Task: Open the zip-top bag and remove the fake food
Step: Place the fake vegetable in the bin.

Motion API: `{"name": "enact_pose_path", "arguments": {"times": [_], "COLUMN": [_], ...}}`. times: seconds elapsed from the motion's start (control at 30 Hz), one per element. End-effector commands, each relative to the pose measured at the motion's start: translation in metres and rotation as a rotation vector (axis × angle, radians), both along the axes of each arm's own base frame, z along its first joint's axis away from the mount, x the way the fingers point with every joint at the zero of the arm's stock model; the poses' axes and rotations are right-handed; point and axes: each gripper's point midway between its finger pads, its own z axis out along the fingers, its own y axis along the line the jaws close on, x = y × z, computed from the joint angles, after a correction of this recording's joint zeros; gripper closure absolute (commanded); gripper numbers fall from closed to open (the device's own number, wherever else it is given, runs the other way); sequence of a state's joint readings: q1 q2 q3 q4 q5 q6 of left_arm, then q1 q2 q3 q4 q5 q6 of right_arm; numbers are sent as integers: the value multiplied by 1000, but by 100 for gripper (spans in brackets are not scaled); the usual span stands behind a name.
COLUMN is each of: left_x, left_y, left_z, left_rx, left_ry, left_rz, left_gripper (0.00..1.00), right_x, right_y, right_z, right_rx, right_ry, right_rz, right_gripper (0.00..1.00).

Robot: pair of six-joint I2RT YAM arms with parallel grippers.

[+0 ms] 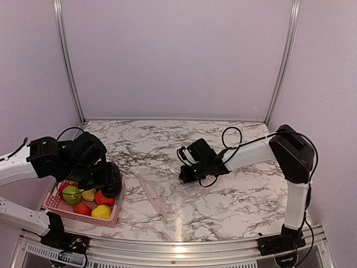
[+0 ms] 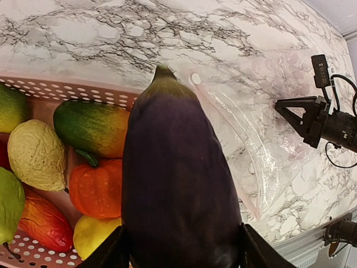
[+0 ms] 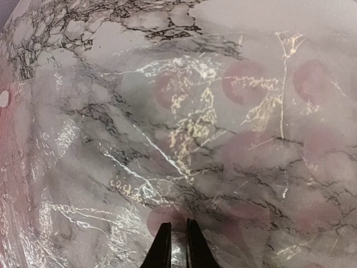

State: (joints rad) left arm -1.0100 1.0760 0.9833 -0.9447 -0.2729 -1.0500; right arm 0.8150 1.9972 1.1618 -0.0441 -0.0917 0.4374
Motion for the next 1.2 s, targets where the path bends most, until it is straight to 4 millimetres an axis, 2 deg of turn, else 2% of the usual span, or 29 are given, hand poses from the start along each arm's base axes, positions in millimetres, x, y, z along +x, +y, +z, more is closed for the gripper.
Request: {"name": "enact_pose_path", "arguments": {"times": [0.0,0.3,0.53,0.77,1.17], "left_x": [-6,-20,-25,-22,-7], "left_y": [48,89,105,106,91], "left_z": [-15,-37,-45,-35,-13], "left_rx": [144,251,261,244,212], "left_ry": [12,51,57,25,-45], "left_rz": [155,265,313,315,263], "left_gripper": [57,56,54,38,14], "right_x": [0,1,2,7,13], "right_y": [-6,-1,-2,1,-4], "right_z": [-10,-1,6,23,56], "right_rx": [-40,-24,-17,-2,6], "right_ry": [26,17,5,-21,-80], "right_rz": [7,21,20,16,-16], "right_gripper": [90,91,90,90,86]}}
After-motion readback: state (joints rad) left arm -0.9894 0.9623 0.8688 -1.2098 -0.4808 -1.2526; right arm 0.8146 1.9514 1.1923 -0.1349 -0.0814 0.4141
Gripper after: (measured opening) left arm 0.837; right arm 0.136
